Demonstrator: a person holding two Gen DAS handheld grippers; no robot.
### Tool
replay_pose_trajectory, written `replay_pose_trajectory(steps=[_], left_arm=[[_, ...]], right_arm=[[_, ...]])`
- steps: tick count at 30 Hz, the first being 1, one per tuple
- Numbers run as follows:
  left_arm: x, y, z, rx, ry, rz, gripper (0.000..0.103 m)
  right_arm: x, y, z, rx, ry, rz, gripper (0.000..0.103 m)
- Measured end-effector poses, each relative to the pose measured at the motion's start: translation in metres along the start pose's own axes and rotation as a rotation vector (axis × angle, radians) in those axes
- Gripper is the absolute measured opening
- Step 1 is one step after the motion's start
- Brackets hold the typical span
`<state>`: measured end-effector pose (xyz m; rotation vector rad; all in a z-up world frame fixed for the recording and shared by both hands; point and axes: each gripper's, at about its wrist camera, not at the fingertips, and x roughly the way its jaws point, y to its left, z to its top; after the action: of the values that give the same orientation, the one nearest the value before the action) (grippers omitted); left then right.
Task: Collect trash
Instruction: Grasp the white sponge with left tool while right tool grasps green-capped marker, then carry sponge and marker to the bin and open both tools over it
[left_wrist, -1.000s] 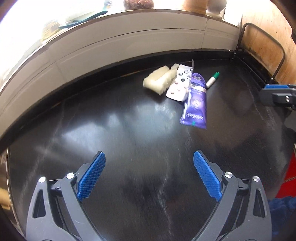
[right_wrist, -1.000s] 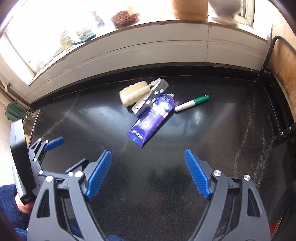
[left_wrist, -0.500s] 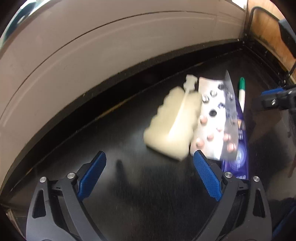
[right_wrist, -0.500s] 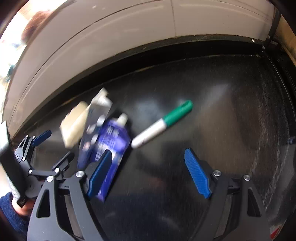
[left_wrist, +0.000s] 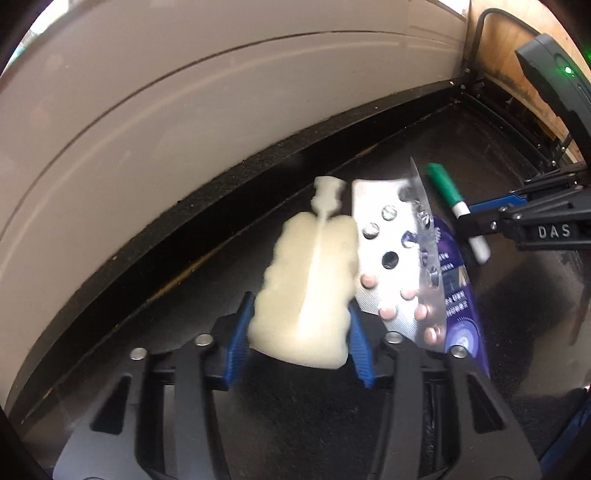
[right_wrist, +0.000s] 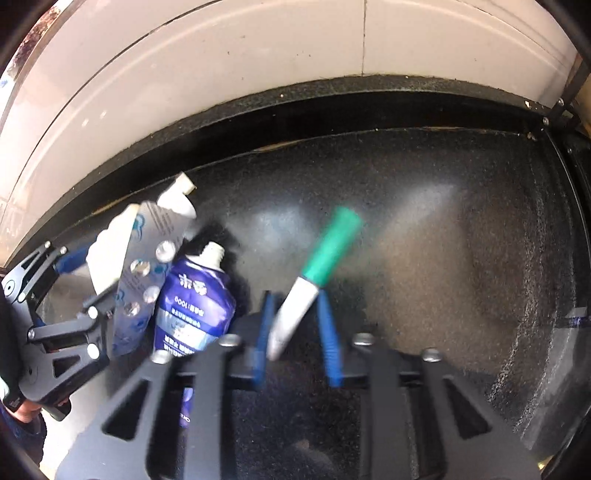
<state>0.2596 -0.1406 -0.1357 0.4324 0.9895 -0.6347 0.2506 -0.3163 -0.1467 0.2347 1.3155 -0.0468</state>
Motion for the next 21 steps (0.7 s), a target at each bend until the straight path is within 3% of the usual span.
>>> replay_pose_trajectory(steps=[10, 15, 21], left_arm=[[-0.064, 0.004, -0.041, -0.185, -0.017, 0.079, 0.039], [-0.102, -0.008, -0.072, -0.207, -0.021, 0.202, 0.039], [-0.149, -0.020, -0.116, -0.383, -0.028, 0.194, 0.039]], right_arm=[[-0.049, 0.001, -0.036, -0.055, -0.106, 0.030, 0.014], [-0.078, 0.019, -0.076, -0.128, -0.144, 0.045, 0.014], [-0.102, 0.040, -0.131, -0.220, -0.144, 0.085, 0.014]])
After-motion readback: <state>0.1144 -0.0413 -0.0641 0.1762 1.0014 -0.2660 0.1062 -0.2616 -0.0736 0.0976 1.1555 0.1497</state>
